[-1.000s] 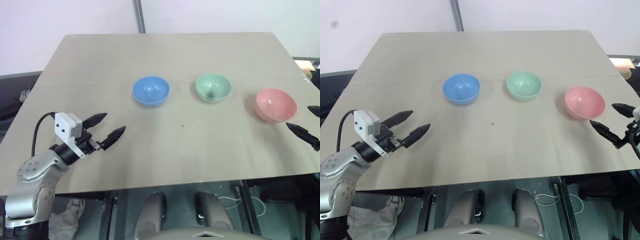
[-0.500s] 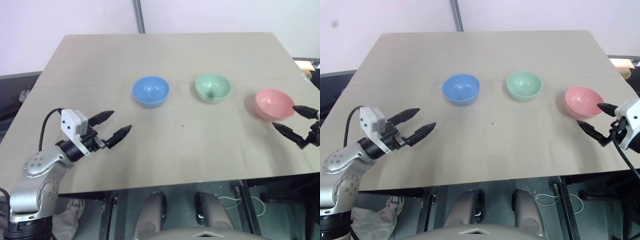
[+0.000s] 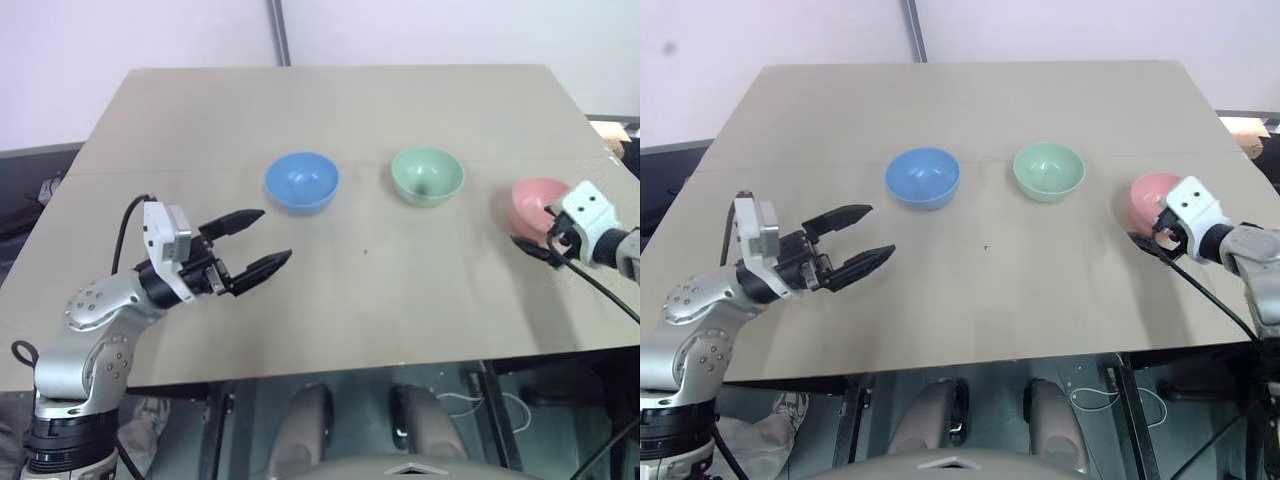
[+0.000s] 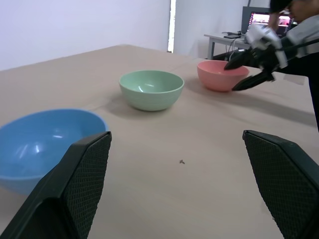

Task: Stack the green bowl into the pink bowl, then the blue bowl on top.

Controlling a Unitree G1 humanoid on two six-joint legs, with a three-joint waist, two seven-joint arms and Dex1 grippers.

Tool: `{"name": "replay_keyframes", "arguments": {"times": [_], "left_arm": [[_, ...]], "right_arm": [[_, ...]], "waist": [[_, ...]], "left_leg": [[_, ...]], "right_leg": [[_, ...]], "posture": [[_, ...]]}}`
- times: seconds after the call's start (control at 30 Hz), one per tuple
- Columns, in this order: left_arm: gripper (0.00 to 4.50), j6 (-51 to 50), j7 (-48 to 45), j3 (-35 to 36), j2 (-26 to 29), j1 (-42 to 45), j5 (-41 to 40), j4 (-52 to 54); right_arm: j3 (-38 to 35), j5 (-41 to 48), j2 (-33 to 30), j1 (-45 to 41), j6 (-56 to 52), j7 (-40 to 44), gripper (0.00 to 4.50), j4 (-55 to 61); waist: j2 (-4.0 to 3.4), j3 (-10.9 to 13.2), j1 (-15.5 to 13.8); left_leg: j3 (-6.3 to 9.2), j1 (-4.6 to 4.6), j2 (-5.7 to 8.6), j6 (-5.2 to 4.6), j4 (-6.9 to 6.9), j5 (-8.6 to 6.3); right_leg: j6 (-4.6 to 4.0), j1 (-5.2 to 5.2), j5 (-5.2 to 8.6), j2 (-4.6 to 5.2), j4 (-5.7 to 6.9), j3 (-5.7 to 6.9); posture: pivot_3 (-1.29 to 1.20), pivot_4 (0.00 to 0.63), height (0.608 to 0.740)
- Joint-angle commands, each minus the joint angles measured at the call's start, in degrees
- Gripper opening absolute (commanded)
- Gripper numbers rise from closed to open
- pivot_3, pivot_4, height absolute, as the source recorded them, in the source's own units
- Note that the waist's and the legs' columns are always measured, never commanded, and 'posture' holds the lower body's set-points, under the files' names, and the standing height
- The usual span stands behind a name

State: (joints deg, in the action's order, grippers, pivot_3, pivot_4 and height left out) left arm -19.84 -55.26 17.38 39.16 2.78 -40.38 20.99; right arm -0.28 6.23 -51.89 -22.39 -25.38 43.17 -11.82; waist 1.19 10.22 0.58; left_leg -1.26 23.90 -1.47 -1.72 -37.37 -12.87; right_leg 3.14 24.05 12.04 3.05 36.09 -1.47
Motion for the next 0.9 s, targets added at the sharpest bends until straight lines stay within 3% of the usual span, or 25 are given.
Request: {"name": "replay_keyframes", "arguments": {"times": [0.03,0.1,0.13,0.23,0.27,0.4,0.53,0.63,0.77,0.9], "left_arm": [[4.50,1.1,-0.4,0.7,0.8,-0.7,0.2,2.9],[4.50,1.2,-0.2,1.2,0.8,-1.4,0.2,3.1],[4.50,1.2,-0.1,1.4,0.8,-1.8,0.1,3.3],[4.50,1.0,0.6,2.0,0.7,-3.1,0.1,4.3],[4.50,1.1,0.8,2.1,0.7,-3.7,0.2,4.4],[4.50,1.7,1.3,2.7,0.8,-5.6,1.6,3.2],[4.50,2.6,1.3,2.3,0.7,-5.7,3.4,1.3],[4.50,2.7,1.2,1.7,0.6,-5.0,3.8,0.4],[4.50,3.0,0.6,0.8,0.7,-3.6,4.6,-1.0],[4.50,2.8,0.3,0.1,0.6,-2.8,4.8,-1.3]], "right_arm": [[1.4,-2.8,-0.3,-3.6,1.5,0.9,3.30,-5.8],[2.0,-3.4,-0.4,-4.8,2.4,1.5,2.17,-7.4],[2.1,-3.6,-0.5,-5.2,2.7,1.8,1.87,-7.5],[1.5,-3.8,-0.6,-5.4,3.2,2.4,0.32,-5.0],[1.3,-3.9,-0.7,-5.2,3.7,2.5,0.06,-3.4],[1.9,2.2,-1.1,0.1,0.8,9.1,0.06,19.0],[8.7,5.9,0.9,4.0,-7.8,10.6,0.06,40.6],[15.5,1.5,3.5,3.7,-7.5,8.4,0.06,44.3],[22.9,-4.9,9.7,1.0,-6.1,4.3,0.06,38.4],[23.9,-7.5,12.3,-0.9,-6.2,3.3,1.76,34.6]], "waist": [[0.00,0.0,0.0],[0.00,0.0,0.1],[0.00,0.0,0.1],[0.00,0.0,0.2],[0.04,0.0,0.2],[-0.01,0.0,0.1],[0.00,0.0,0.2],[0.02,0.0,0.0],[0.07,-0.1,0.0],[0.11,-0.1,0.1]], "left_leg": [[0.00,0.00,0.00,0.00,0.00,0.00],[0.00,0.00,0.00,0.00,0.00,0.00],[0.00,-0.01,0.00,0.00,0.00,0.00],[0.00,-0.04,-0.01,0.00,0.00,0.00],[-0.01,-0.10,-0.02,0.00,-0.02,0.00],[0.04,-0.10,-0.08,0.00,0.00,0.00],[0.07,-0.07,-0.19,0.00,0.02,0.00],[0.08,-0.08,-0.38,0.01,-0.06,0.00],[0.02,-0.07,-0.37,0.02,-0.36,0.00],[0.03,-0.07,-0.42,0.02,-0.47,0.00]], "right_leg": [[0.00,0.00,0.00,0.00,0.00,0.00],[0.01,0.00,0.00,0.00,0.00,-0.01],[0.01,0.00,-0.01,0.00,0.00,-0.01],[0.02,-0.02,0.00,-0.02,0.02,-0.01],[0.02,-0.04,0.00,-0.02,0.06,-0.02],[0.02,-0.01,0.01,-0.06,0.12,0.02],[0.11,0.07,0.06,-0.15,0.20,0.03],[0.19,0.05,0.12,-0.18,0.20,0.08],[0.18,-0.01,0.10,-0.04,0.21,0.08],[-0.09,0.00,-0.08,-0.02,0.27,0.07]], "posture": [[0.00,0.150,0.740],[0.00,0.150,0.740],[0.00,0.150,0.740],[0.00,0.150,0.740],[0.00,0.150,0.740],[0.00,0.150,0.740],[0.00,0.150,0.740],[0.00,0.150,0.740],[0.00,0.150,0.740],[0.00,0.150,0.740]]}}
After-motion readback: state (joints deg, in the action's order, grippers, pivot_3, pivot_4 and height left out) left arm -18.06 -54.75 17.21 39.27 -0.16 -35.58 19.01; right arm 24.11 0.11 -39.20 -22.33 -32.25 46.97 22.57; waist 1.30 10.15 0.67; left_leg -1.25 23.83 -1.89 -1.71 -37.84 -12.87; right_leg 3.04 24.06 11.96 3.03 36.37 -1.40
